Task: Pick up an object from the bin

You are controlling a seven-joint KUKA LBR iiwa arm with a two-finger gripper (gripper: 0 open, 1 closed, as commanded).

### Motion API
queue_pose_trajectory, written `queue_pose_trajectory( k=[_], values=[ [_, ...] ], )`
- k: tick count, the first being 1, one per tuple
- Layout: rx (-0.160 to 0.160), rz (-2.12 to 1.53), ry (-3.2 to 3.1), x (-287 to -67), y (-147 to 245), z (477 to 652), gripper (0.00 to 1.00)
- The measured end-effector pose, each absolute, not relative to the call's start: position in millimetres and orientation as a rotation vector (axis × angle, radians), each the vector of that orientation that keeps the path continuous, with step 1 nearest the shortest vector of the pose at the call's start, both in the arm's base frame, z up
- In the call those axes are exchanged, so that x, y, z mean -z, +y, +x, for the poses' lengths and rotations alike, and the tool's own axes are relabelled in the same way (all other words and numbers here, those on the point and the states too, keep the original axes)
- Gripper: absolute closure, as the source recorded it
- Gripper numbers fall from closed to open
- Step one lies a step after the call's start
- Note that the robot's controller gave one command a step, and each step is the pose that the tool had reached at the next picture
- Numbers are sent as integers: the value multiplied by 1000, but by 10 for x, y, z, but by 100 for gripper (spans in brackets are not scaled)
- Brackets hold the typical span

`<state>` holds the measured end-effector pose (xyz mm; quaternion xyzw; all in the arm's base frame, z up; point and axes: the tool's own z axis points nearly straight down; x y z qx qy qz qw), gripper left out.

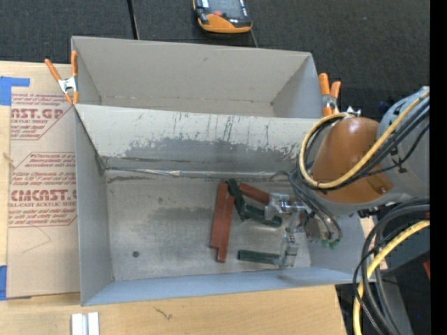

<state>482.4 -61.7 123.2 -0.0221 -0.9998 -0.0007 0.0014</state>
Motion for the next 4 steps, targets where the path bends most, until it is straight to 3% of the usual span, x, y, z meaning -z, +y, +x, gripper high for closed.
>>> queue_pose_trajectory(
  k=[1, 2, 3, 4],
  values=[
    [-1, 73, -3144, -1082, -850, 5591, 0],
    [1, -144, -3141, -843, -677, 5294, 0],
    [3, -250, -3128, -714, -748, 5614, 100],
    [3, -251, -3130, -712, -752, 5622, 100]
  ],
)
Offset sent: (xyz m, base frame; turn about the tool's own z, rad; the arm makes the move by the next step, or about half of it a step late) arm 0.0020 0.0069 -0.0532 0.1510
